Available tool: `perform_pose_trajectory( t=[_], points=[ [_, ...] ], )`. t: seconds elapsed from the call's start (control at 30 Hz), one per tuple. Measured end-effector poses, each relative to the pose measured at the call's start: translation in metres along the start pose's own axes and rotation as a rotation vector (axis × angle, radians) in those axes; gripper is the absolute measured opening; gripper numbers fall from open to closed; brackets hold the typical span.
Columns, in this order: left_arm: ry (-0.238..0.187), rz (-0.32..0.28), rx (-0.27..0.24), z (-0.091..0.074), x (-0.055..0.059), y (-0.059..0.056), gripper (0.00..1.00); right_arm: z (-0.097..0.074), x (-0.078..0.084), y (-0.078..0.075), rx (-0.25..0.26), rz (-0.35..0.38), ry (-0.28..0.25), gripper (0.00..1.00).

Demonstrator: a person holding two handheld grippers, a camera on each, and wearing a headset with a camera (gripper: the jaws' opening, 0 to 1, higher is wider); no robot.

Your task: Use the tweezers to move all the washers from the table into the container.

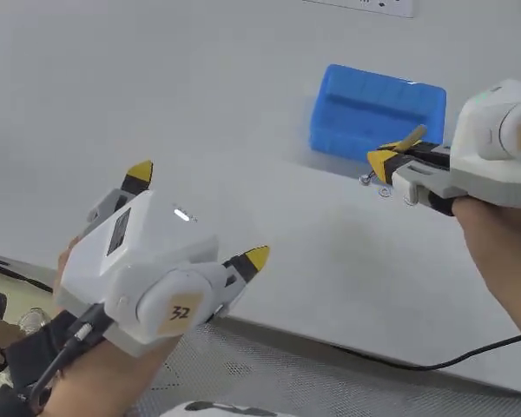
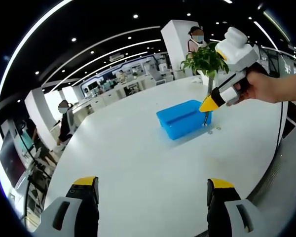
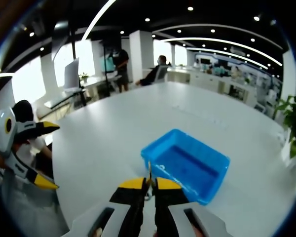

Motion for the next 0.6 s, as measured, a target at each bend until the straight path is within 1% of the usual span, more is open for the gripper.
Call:
perform_pose_trajectory(
  t=[0.13, 0.3, 0.33, 0.6],
  points=[
    [0.007, 0.004, 0.0, 0.0, 0.001, 0.0, 0.93, -0.001, -0.009, -0.002, 0.002, -0.005, -0.015, 0.03],
    [0.01, 0.001, -0.005, 0.0, 0.002, 0.001, 0.92, 0.001, -0.012, -0.006, 0.006, 0.006, -0.029, 0.03],
    [0.01, 0.002, -0.005, 0.0, 0.002, 0.001, 0.92, 0.003, -0.013, -0.011, 0.008, 0.008, -0.031, 0.03],
    [0.011, 0.002, -0.01, 0.0, 0.002, 0.001, 0.92, 0.01, -0.027, -0.022, 0.019, 0.001, -0.067, 0.04]
  ],
)
Point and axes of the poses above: the centre of the closed fingertips' face, and the gripper's own axes: z roughly forward along the fingers, y roughly to its left, x roughly out of its underside, the point moved 2 cm from there along -z, roughly backward along the fingers, and after that the axes turned 14 degrees about -y, right-handed, at the moved point
